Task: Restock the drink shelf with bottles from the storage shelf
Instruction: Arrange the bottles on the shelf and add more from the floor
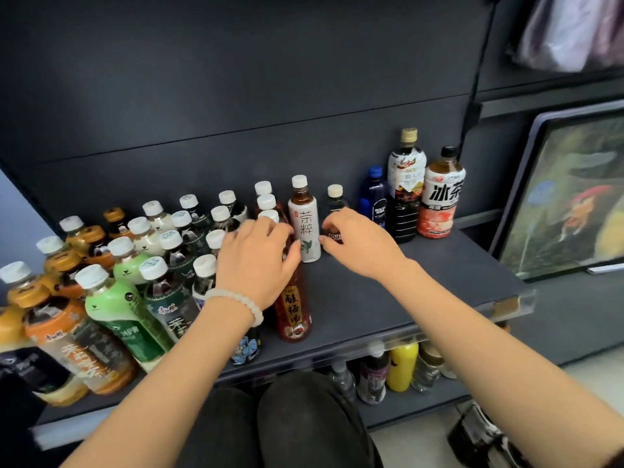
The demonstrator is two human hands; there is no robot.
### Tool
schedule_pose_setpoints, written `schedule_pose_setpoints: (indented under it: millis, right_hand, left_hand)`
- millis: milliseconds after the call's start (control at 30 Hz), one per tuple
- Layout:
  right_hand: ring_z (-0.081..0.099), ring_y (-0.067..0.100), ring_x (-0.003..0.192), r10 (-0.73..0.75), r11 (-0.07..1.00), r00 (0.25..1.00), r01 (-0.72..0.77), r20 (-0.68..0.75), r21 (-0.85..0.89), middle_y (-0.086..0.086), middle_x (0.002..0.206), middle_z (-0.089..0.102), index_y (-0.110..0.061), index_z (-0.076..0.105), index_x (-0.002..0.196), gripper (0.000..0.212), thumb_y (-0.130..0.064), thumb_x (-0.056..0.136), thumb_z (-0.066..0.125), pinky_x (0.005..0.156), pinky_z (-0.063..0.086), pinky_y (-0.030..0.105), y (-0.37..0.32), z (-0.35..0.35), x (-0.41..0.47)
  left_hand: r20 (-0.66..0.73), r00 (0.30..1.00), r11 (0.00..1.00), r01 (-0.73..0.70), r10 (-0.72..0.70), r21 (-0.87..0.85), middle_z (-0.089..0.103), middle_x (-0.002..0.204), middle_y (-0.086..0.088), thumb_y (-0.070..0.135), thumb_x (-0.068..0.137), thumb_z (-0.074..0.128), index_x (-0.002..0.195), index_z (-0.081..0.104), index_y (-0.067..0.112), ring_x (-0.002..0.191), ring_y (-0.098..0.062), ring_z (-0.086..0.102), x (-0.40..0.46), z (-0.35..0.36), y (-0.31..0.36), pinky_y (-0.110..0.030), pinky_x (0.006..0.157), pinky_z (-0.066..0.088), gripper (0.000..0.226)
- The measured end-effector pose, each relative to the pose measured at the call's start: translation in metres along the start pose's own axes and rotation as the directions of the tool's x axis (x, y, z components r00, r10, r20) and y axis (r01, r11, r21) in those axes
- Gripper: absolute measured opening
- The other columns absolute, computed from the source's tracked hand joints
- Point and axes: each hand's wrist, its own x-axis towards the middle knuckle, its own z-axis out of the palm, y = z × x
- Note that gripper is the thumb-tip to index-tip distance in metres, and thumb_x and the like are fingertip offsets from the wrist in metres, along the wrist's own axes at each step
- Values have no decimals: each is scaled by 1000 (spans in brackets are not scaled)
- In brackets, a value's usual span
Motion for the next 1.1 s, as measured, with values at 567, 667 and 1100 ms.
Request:
schedule_pose_setpoints:
  millis: [567, 667, 1100]
  right_hand:
    - [60, 31, 83, 398, 815, 883, -465, -249, -347, 7, 91, 60, -12, 63, 97, 35, -39, 87, 43, 62, 50, 38, 85, -34, -298]
    - [56, 31, 99, 524, 739, 804, -593, -281, -320, 7, 106, 59, -13, 60, 111, 33, -37, 91, 49, 77, 49, 41, 100, -34, -352]
    - [54, 23, 109, 875, 390, 410, -912, -259, -128, 1, 121, 57, -19, 55, 122, 33, -36, 95, 45, 84, 43, 34, 152, 3, -508]
  left_hand:
    - [194, 899, 910, -350, 393, -224, 59, 115, -1, 44, 96, 34, 123, 52, 25, 108, -25, 53, -88, 35, 198, -37, 79, 40, 37]
    - [224, 839, 855, -427, 496, -295, 58, 118, -1, 43, 97, 34, 125, 51, 25, 111, -26, 52, -110, 44, 244, -38, 82, 41, 37]
    - [389, 589, 705, -556, 708, -441, 57, 122, -6, 44, 96, 34, 125, 48, 24, 114, -28, 51, -182, 100, 377, -39, 85, 40, 38]
